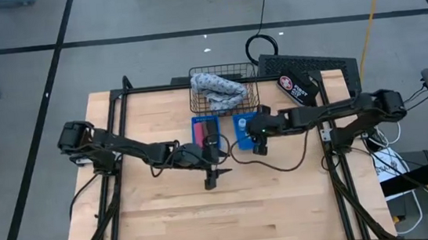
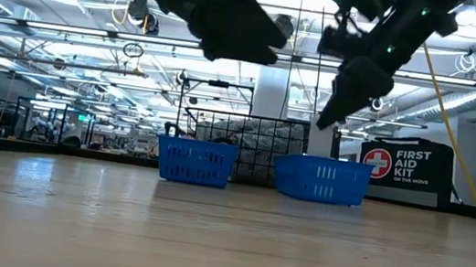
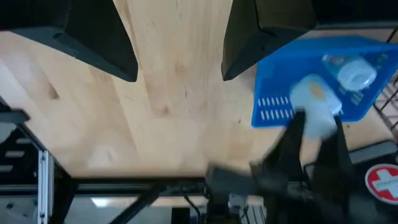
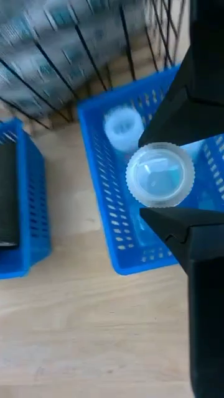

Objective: Pick & Place Medicine items
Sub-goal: Put the white pill bottle into the right blue bin

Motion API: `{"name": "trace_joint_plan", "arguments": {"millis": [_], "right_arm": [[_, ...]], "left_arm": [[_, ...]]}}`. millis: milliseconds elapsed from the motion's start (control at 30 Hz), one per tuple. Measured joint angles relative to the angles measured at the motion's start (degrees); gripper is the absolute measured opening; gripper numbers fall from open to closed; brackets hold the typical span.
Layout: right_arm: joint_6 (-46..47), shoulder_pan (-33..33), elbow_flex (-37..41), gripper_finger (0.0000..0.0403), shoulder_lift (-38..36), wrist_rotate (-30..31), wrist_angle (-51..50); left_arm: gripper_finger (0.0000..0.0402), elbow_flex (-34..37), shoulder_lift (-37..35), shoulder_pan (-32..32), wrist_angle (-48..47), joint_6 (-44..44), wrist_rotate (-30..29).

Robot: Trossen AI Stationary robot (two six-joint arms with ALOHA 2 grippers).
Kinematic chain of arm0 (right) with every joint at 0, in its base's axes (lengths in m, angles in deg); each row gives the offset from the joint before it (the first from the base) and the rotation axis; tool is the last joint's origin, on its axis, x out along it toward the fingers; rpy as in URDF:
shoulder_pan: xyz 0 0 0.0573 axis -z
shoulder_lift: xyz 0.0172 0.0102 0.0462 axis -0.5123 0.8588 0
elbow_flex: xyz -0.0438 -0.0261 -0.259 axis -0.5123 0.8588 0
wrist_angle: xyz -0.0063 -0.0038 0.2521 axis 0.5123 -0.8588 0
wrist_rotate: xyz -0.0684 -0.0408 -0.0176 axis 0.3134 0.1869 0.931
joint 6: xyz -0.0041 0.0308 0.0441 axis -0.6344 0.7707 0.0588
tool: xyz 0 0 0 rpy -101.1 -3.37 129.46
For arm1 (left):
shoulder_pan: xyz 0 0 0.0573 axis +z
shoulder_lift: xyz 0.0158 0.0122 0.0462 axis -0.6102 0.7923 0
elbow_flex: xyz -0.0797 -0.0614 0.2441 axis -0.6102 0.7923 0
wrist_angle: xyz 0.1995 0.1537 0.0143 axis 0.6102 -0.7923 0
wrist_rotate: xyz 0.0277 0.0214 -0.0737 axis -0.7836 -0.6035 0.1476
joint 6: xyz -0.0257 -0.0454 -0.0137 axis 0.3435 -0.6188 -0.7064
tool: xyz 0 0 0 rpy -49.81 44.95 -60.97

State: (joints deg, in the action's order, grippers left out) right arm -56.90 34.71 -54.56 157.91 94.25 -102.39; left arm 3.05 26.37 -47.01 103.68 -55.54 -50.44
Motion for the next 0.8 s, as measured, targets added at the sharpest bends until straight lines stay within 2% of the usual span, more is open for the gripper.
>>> {"name": "trace_joint_plan", "arguments": {"millis": [333,600,800], "right_arm": [[0.24,1.65,0.04,0.0126,6.96,-1.8,2.34],[1.5,1.78,0.05,0.0126,8.01,-4.8,4.04],[1.79,1.76,0.04,0.0126,8.01,-4.81,3.92]], "left_arm": [[0.0241,-0.02,2.51,0.02,1.14,-0.41,-0.29],[0.0241,-0.02,2.61,0.02,0.86,-0.36,-0.48],[0.0241,-0.02,2.59,0.02,0.79,-0.31,-0.5]]}}
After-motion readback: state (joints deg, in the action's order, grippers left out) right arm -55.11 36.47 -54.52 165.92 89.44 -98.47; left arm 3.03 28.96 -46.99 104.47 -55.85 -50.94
